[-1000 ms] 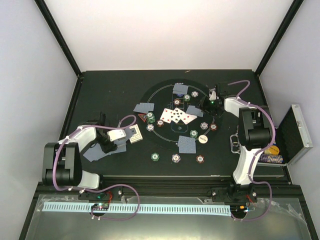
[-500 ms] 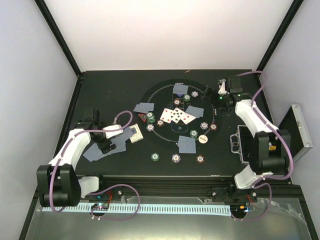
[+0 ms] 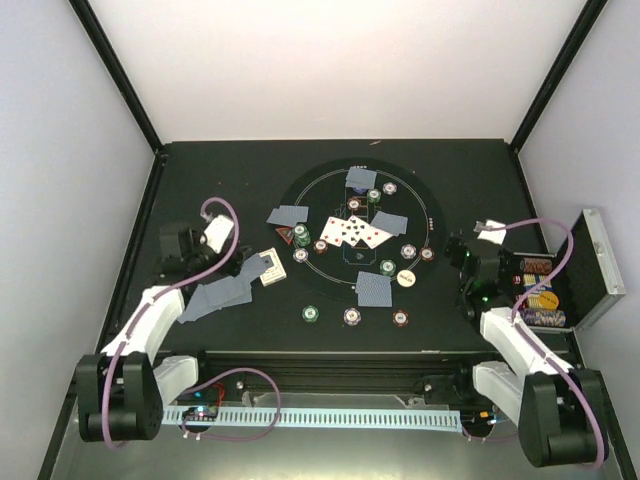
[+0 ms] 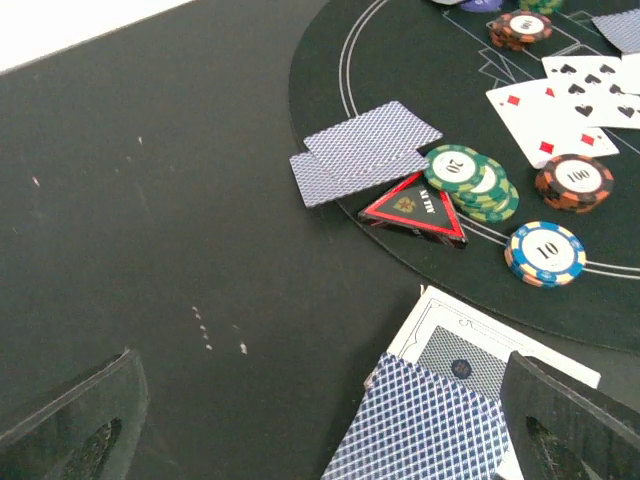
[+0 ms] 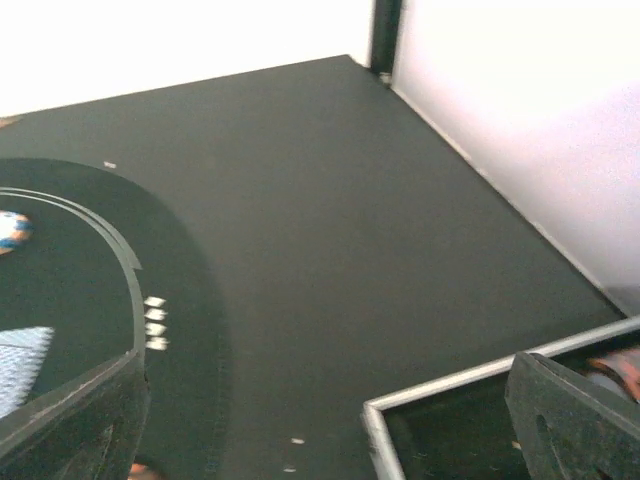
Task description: Distribute texas hold em gaming equipment
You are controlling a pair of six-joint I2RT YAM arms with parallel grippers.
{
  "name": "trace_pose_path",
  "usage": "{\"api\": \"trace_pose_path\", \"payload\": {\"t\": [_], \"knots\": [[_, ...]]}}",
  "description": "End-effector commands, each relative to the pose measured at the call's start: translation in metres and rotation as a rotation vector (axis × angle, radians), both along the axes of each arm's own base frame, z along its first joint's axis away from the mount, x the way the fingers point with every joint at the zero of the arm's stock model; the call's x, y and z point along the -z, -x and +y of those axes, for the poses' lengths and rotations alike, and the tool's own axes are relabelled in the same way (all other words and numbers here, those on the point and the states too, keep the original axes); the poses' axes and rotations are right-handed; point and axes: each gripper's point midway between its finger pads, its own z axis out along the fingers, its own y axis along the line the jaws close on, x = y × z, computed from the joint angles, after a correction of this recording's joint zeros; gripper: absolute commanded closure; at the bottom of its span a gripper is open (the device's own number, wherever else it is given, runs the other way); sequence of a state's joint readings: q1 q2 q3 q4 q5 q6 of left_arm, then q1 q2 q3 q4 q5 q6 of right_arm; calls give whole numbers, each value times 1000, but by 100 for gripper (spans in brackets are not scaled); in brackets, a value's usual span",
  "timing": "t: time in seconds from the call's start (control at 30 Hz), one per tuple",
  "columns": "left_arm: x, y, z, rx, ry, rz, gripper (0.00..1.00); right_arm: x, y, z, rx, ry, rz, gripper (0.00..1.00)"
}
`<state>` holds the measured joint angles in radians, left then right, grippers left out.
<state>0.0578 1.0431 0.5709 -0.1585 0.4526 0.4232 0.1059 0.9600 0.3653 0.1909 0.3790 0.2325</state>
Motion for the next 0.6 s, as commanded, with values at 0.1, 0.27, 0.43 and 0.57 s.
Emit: {"api": "trace_pose_path", "payload": {"t": [0.1, 0.27, 0.43, 0.57], "knots": [[-26, -24, 5, -107, 189, -384, 1, -34, -7, -31, 173, 112, -264, 0], [-29, -31, 9, -154, 199, -452, 1, -28, -14, -32, 192, 110, -306, 0], [-11, -32, 24, -252, 202, -502, 1, -23, -22, -27, 157, 104, -329, 0], [-17, -54, 32, -318, 194, -490, 1, -11, -48, 10, -95, 151, -279, 0]]}}
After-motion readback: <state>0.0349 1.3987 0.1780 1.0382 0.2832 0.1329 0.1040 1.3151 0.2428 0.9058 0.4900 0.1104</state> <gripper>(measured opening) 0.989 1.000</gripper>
